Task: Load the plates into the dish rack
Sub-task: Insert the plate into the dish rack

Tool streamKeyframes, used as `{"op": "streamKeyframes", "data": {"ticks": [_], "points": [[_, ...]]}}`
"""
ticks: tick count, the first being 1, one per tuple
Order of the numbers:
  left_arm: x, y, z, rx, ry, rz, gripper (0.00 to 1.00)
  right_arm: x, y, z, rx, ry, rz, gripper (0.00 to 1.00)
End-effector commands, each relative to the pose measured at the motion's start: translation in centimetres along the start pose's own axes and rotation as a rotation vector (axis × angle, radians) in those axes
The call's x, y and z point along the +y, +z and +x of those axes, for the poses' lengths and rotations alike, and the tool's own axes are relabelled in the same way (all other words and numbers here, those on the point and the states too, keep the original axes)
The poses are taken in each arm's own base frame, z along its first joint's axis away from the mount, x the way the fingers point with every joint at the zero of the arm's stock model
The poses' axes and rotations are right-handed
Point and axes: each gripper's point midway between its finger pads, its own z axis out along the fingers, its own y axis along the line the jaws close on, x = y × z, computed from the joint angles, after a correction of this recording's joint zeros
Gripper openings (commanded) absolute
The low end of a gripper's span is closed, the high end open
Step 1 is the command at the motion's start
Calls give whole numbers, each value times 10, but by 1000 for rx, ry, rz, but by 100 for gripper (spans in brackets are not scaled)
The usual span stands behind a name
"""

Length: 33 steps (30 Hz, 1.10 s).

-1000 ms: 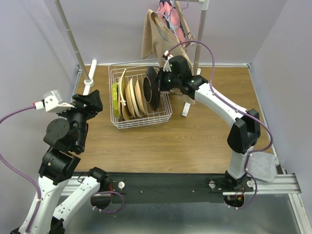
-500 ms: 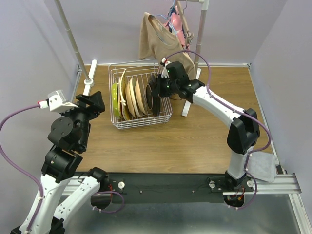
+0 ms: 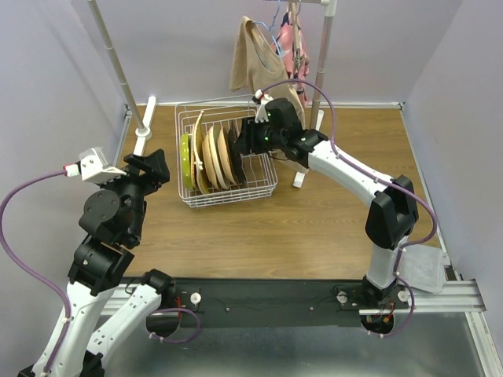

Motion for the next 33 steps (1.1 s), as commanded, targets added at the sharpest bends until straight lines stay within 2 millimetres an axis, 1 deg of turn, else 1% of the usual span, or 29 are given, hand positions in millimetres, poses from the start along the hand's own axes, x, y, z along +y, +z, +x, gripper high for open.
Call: {"op": "streamKeyframes", "data": {"ticks": [1, 2, 4, 5, 7, 8, 9, 10, 11, 13, 15, 16, 17, 18, 19, 20, 21, 24, 25, 26, 28, 29, 31, 32, 33], "points": [[7, -3, -1, -12, -9, -21, 80, 18, -19, -24, -69, -75, -46, 61], [6, -4, -2, -13, -10, -19, 80, 22, -21, -24, -69, -89, -60, 66], [7, -4, 0, -7, -7, -20, 80, 26, -28, -24, -64, -137, -93, 70], [8, -4, 1, -6, -6, -21, 80, 32, -36, -26, -68, -163, -114, 76], [10, -5, 5, -2, -4, -23, 80, 38, -44, -25, -60, -235, -153, 77], [12, -5, 7, 2, -2, -25, 80, 42, -48, -21, -44, -253, -182, 80], [12, -5, 8, 4, -2, -26, 80, 46, -55, -22, -47, -276, -203, 83], [13, -6, 9, 4, -2, -27, 80, 48, -58, -20, -42, -318, -218, 84], [13, -5, 10, 7, -1, -26, 80, 51, -62, -14, -23, -332, -245, 87], [13, -5, 9, 7, 4, -26, 80, 55, -73, -14, -26, -384, -269, 90], [13, -5, 10, 8, 7, -25, 80, 57, -80, -5, -2, -411, -300, 91], [13, -5, 10, 9, 9, -26, 80, 60, -88, -7, -12, -462, -315, 91], [13, -5, 10, 10, 11, -24, 80, 60, -92, -2, 4, -475, -328, 94], [12, -5, 11, 11, 12, -22, 80, 58, -94, 3, 13, -486, -328, 94], [13, -5, 12, 14, 15, -22, 80, 59, -100, 3, 5, -522, -332, 94], [13, -4, 12, 15, 20, -20, 80, 57, -104, 8, 23, -533, -337, 97], [13, -4, 13, 18, 26, -22, 80, 55, -106, 13, 34, -545, -336, 97], [14, -4, 15, 24, 42, -21, 80, 54, -119, 17, 37, -612, -344, 97], [14, -4, 15, 24, 44, -23, 80, 51, -121, 22, 46, -640, -347, 98], [15, -4, 16, 26, 46, -24, 80, 54, -128, 26, 56, -654, -367, 98], [15, -4, 16, 26, 51, -22, 80, 52, -134, 30, 62, -704, -378, 98], [14, -4, 16, 26, 51, -22, 80, 50, -137, 39, 83, -709, -386, 98], [14, -4, 16, 27, 55, -19, 80, 48, -146, 40, 79, -749, -391, 98], [14, -3, 16, 28, 57, -20, 80, 46, -149, 46, 97, -751, -401, 98], [14, -3, 16, 28, 55, -20, 80, 47, -156, 47, 95, -768, -407, 98]]}}
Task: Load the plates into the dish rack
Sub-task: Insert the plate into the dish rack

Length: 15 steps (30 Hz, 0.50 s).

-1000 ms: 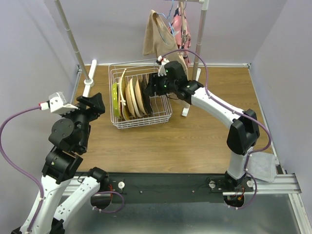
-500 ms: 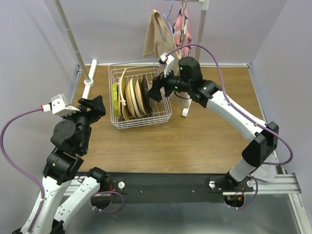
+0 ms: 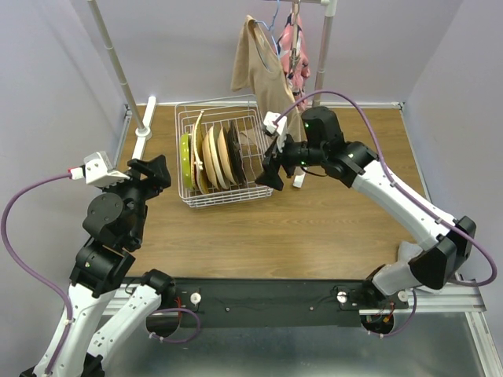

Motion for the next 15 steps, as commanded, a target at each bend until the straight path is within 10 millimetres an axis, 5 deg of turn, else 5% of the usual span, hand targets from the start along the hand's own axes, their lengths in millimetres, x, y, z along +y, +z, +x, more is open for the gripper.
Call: {"op": "streamKeyframes", "data": {"ticks": [1, 7, 15], "points": [[3, 1, 3, 5, 26, -8, 80, 18, -25, 16, 39, -119, -75, 98], [5, 3, 7, 12, 44, -14, 80, 23, -56, 39, 85, -189, -85, 99], [7, 9, 13, 20, 81, -24, 80, 0, -105, 73, 115, -158, 70, 100]]}}
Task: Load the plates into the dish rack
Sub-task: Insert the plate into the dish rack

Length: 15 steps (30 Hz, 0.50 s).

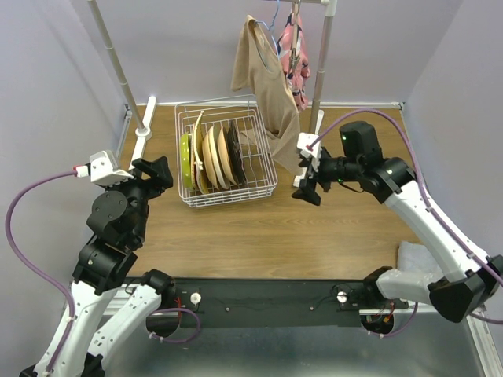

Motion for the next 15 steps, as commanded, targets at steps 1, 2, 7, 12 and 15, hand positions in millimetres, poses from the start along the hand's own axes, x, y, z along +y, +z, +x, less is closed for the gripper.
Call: {"op": "streamKeyframes", "data": {"ticks": [1, 2, 7, 12, 15], "points": [[4, 7, 7, 8, 44, -17, 80, -3, -32, 25, 26, 18, 70, 100], [3, 8, 7, 5, 47, -17, 80, -7, -38, 34, 35, 43, 97, 100], [3, 11, 6, -3, 66, -21, 80, -14, -70, 52, 30, 98, 228, 100], [3, 14, 7, -7, 80, -24, 80, -29, -100, 82, 42, 206, 424, 100], [4, 14, 7, -10, 84, -28, 80, -54, -133, 92, 9, 309, 672, 100]]}}
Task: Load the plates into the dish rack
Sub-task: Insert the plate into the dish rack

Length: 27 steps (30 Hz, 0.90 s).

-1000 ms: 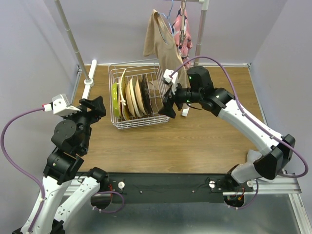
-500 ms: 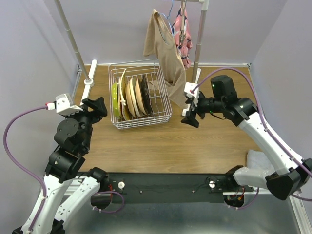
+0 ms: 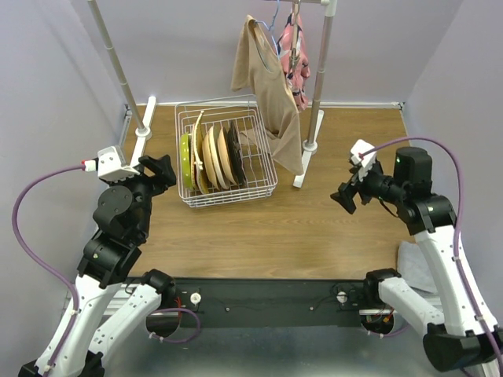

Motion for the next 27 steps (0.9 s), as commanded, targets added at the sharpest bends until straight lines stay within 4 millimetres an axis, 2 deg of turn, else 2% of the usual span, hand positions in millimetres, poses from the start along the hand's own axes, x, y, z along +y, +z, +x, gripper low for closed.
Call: {"op": "streamKeyframes", "data": {"ticks": [1, 3, 9, 13, 22, 27], "points": [[5, 5, 0, -22, 22, -23, 80, -51, -27, 24, -14, 215, 361, 100], [5, 5, 0, -26, 26, -23, 80, -76, -47, 29, -45, 261, 529, 100], [9, 7, -1, -34, 58, -46, 80, -121, -83, 59, -97, 473, 884, 100], [18, 10, 9, -37, 73, -76, 86, -138, -95, 73, -106, 538, 1023, 100], [16, 27, 20, -44, 107, -88, 97, -166, -110, 67, -212, 657, 1181, 100], [15, 35, 17, -58, 120, -103, 98, -180, -121, 70, -243, 717, 1289, 100]]}}
